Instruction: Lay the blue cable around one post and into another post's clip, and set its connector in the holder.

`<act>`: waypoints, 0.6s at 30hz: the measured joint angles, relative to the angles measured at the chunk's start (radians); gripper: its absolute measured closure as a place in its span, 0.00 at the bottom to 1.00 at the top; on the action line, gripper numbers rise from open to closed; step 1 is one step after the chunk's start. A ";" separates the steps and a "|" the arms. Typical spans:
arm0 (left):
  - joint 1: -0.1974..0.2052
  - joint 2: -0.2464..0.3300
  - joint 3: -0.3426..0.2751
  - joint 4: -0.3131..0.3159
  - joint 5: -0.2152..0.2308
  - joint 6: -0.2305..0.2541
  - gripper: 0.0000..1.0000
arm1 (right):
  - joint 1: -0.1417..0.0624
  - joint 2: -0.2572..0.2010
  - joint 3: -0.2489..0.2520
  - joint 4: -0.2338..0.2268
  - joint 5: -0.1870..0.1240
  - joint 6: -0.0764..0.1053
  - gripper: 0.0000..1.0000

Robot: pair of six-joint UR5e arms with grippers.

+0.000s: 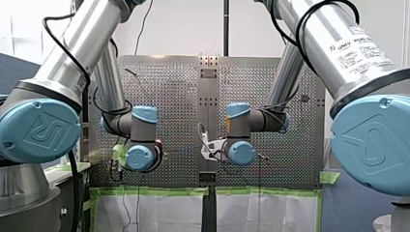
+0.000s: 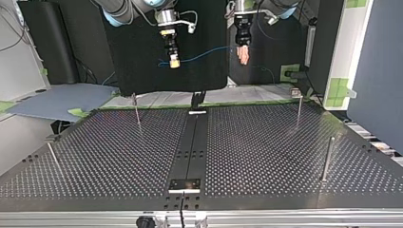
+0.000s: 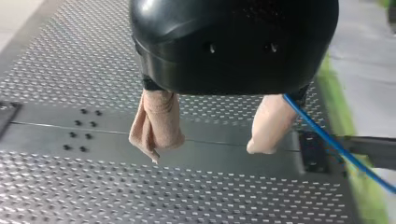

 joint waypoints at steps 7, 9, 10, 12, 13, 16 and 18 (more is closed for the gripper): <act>-0.001 -0.053 -0.033 -0.001 0.000 -0.018 0.00 | 0.000 0.000 0.000 0.000 0.000 0.000 1.00; -0.001 -0.061 -0.035 -0.001 0.000 -0.019 0.00 | 0.000 0.000 0.000 0.000 0.000 0.000 1.00; -0.001 -0.064 -0.035 -0.001 0.000 -0.019 0.00 | 0.000 0.000 0.000 0.000 0.000 0.000 1.00; -0.001 -0.066 -0.035 -0.001 0.000 -0.019 0.00 | 0.000 0.000 0.000 0.000 0.000 0.000 1.00; -0.001 -0.067 -0.035 -0.001 0.000 -0.019 0.00 | 0.000 0.000 0.000 0.000 0.000 0.000 1.00; -0.001 -0.067 -0.035 -0.001 0.000 -0.019 0.00 | 0.000 0.000 0.000 0.000 0.000 0.000 1.00; -0.002 -0.068 -0.035 -0.002 0.001 -0.020 0.00 | 0.000 0.000 0.000 0.000 0.000 0.000 1.00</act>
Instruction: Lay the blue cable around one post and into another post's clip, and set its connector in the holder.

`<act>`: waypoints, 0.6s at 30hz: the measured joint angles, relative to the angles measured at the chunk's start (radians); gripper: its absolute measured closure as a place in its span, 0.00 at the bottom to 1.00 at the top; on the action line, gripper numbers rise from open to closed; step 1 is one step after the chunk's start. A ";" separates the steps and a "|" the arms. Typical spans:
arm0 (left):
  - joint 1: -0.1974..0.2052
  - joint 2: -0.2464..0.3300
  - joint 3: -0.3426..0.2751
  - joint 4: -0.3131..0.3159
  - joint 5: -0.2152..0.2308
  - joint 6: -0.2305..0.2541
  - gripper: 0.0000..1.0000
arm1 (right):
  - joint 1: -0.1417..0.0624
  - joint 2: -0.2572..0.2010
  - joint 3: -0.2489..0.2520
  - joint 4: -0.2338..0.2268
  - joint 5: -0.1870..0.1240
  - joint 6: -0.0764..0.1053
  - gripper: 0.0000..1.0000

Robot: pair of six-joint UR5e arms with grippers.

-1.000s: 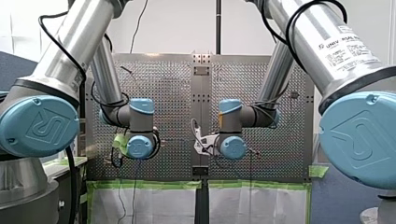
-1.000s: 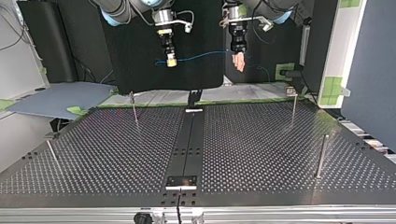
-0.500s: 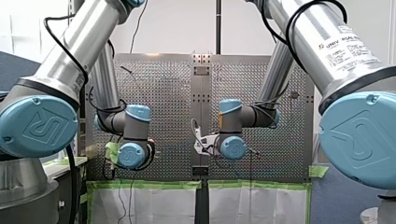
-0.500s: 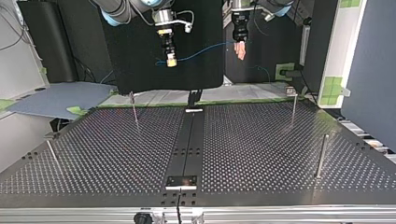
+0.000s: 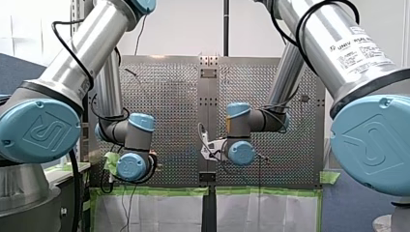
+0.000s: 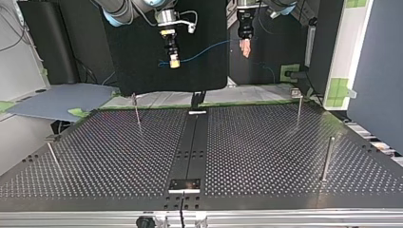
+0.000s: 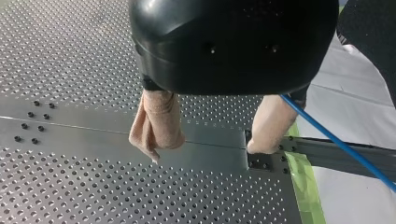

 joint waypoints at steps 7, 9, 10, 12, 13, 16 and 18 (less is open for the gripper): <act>-0.010 0.030 0.039 -0.039 0.036 -0.039 0.00 | -0.031 -0.024 -0.031 0.031 0.031 0.031 1.00; -0.007 0.045 0.054 -0.053 0.042 -0.054 0.00 | -0.041 -0.039 -0.041 0.046 0.046 0.046 1.00; -0.003 0.054 0.063 -0.064 0.044 -0.063 0.00 | -0.045 -0.050 -0.045 0.057 0.054 0.057 1.00; 0.001 0.070 0.079 -0.079 0.043 -0.079 0.00 | -0.052 -0.067 -0.053 0.074 0.055 0.074 1.00; 0.004 0.080 0.090 -0.089 0.040 -0.090 0.00 | -0.056 -0.078 -0.059 0.085 0.051 0.085 1.00; 0.013 0.105 0.114 -0.114 0.024 -0.114 0.00 | -0.064 -0.104 -0.080 0.112 0.033 0.112 1.00; 0.018 0.120 0.129 -0.129 0.012 -0.129 0.00 | -0.067 -0.121 -0.095 0.129 0.019 0.124 1.00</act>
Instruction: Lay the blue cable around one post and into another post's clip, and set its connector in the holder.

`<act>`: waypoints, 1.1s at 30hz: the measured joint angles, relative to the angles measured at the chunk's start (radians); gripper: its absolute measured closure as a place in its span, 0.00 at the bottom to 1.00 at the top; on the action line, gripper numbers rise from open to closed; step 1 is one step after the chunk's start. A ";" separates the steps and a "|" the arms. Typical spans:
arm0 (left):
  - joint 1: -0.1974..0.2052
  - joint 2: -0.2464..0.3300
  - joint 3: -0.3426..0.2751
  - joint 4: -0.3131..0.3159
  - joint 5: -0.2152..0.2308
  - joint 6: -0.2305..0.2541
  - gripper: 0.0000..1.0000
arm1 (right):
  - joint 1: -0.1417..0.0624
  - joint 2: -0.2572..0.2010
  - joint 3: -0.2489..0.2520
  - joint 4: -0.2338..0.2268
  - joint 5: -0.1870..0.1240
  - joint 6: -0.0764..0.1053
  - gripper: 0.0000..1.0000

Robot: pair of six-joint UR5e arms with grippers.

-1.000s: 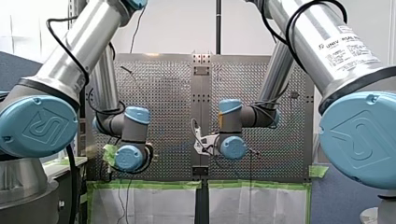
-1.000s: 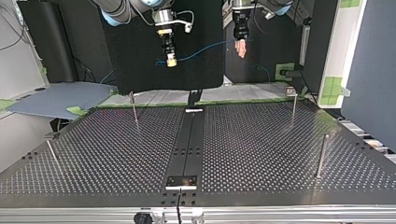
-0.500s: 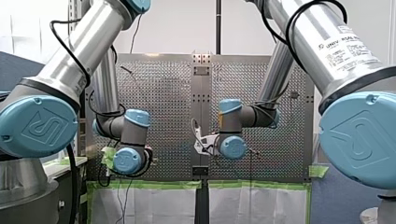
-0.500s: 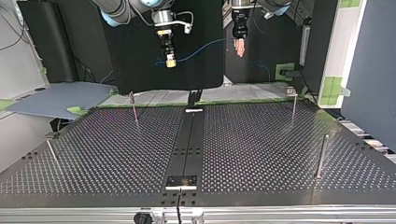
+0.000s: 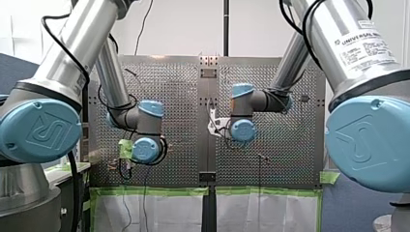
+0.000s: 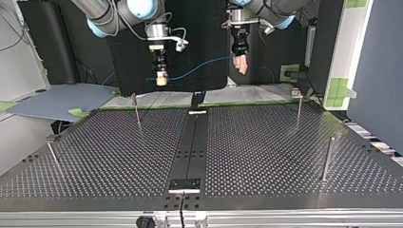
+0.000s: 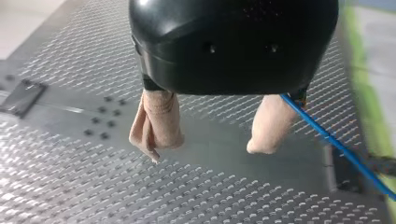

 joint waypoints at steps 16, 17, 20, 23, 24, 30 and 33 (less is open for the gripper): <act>0.037 0.149 0.149 -0.148 -0.147 -0.149 0.00 | -0.008 -0.144 -0.143 0.143 -0.111 0.002 1.00; 0.038 0.158 0.158 -0.158 -0.156 -0.158 0.00 | -0.008 -0.153 -0.152 0.153 -0.120 -0.003 1.00; 0.040 0.186 0.186 -0.186 -0.185 -0.185 0.00 | -0.005 -0.185 -0.184 0.185 -0.152 -0.018 1.00; 0.043 0.214 0.214 -0.213 -0.212 -0.199 0.00 | -0.001 -0.210 -0.213 0.214 -0.181 -0.022 1.00; 0.045 0.221 0.221 -0.221 -0.220 -0.200 0.00 | 0.000 -0.214 -0.221 0.222 -0.189 -0.022 1.00; 0.055 0.276 0.276 -0.276 -0.275 -0.196 0.00 | 0.006 -0.199 -0.281 0.282 -0.243 -0.019 1.00; 0.058 0.304 0.304 -0.304 -0.303 -0.192 0.00 | 0.010 -0.179 -0.311 0.312 -0.257 -0.019 1.00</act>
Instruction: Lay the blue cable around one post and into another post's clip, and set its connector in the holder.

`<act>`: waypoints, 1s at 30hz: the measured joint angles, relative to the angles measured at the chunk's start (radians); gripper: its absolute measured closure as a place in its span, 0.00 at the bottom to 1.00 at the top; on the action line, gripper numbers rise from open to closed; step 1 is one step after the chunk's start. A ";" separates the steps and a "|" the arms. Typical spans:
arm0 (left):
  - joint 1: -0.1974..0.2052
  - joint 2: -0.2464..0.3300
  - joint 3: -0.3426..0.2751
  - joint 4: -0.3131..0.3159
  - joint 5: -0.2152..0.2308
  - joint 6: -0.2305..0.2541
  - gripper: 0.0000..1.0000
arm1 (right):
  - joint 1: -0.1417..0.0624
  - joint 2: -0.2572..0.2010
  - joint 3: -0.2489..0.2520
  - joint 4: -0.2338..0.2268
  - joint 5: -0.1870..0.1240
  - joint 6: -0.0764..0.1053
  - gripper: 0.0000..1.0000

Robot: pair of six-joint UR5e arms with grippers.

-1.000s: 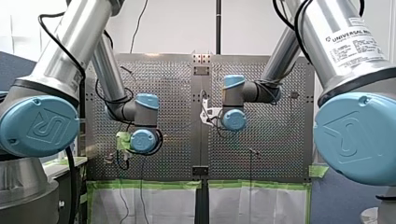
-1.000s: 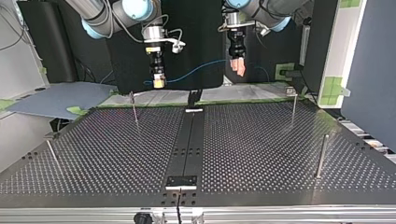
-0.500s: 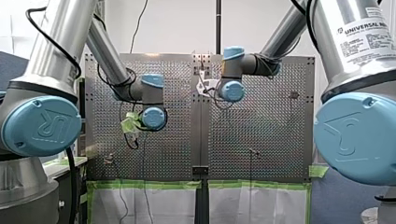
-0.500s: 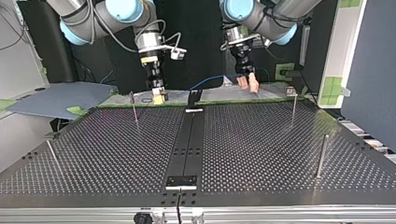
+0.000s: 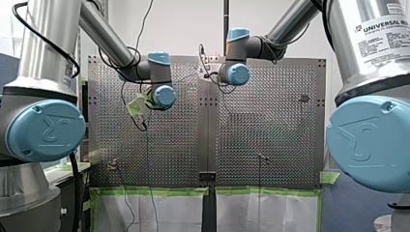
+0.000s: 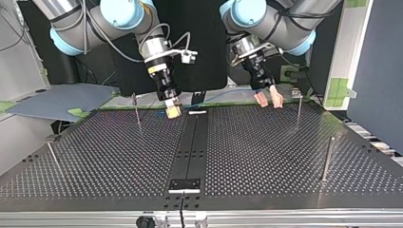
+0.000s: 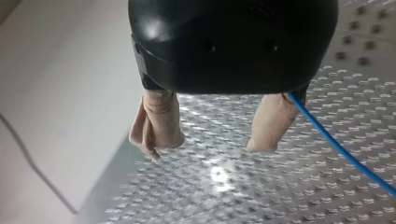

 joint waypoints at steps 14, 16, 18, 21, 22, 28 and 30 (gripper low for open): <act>0.006 0.128 0.128 -0.128 -0.128 0.071 0.00 | 0.027 0.060 -0.120 0.120 -0.009 -0.002 1.00; 0.008 0.147 0.147 -0.148 -0.141 0.085 0.00 | 0.034 0.070 -0.135 0.135 -0.009 -0.003 1.00; 0.010 0.163 0.163 -0.163 -0.145 0.095 0.00 | 0.041 0.076 -0.148 0.148 -0.009 -0.004 1.00; 0.014 0.188 0.188 -0.188 -0.136 0.111 0.00 | 0.050 0.083 -0.172 0.172 -0.009 -0.006 1.00; 0.016 0.198 0.198 -0.198 -0.129 0.115 0.00 | 0.053 0.084 -0.183 0.182 -0.009 -0.006 1.00; 0.031 0.246 0.245 -0.245 -0.084 0.110 0.00 | 0.068 0.094 -0.232 0.232 -0.023 -0.001 1.00; 0.038 0.261 0.261 -0.262 -0.069 0.110 0.00 | 0.073 0.097 -0.248 0.248 -0.032 0.000 1.00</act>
